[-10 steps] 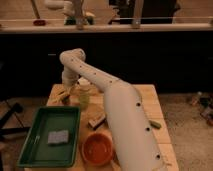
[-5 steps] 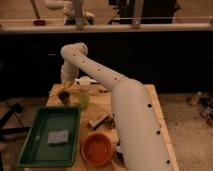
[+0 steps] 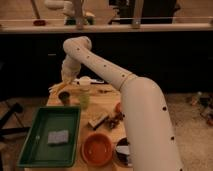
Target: Place banana in red bowl
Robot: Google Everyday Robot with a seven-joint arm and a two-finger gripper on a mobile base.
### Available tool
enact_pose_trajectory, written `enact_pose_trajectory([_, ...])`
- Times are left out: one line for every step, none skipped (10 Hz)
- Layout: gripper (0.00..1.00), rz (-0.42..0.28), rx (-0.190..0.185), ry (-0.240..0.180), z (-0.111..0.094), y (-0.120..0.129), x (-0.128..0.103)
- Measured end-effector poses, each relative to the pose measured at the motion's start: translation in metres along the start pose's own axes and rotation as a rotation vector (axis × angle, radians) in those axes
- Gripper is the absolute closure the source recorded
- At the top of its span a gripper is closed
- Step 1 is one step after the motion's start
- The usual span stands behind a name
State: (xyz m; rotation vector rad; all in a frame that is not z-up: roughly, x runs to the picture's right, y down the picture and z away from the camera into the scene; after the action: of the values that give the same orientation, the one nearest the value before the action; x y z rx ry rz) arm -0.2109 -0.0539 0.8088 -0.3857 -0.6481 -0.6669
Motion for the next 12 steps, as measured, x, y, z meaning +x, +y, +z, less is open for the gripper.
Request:
enact_pose_trajectory([1.0,-0.01,0.001,-0.002,-0.01,0.009,-0.006])
enact_pose_trajectory([1.0,-0.014,0.002,-0.002,-0.018,0.016,-0.011])
enact_pose_trajectory([1.0,-0.014,0.005,-0.002,-0.026,0.026,-0.017])
enact_pose_trajectory([1.0,-0.01,0.009,0.002,-0.035,0.037,-0.023])
enact_pose_trajectory([1.0,-0.007,0.013,0.006,-0.044,0.048,-0.031])
enact_pose_trajectory([1.0,-0.002,0.019,0.012,-0.054,0.061,-0.039])
enact_pose_trajectory([1.0,0.002,0.018,0.018,-0.063,0.075,-0.045])
enact_pose_trajectory([1.0,0.001,0.012,0.018,-0.072,0.088,-0.051])
enact_pose_trajectory([1.0,0.002,0.0,0.014,-0.075,0.095,-0.054])
enact_pose_trajectory([1.0,0.004,-0.005,0.014,-0.076,0.098,-0.054])
enact_pose_trajectory([1.0,0.001,-0.005,0.012,-0.076,0.097,-0.055])
enact_pose_trajectory([1.0,0.0,-0.005,0.012,-0.075,0.097,-0.056])
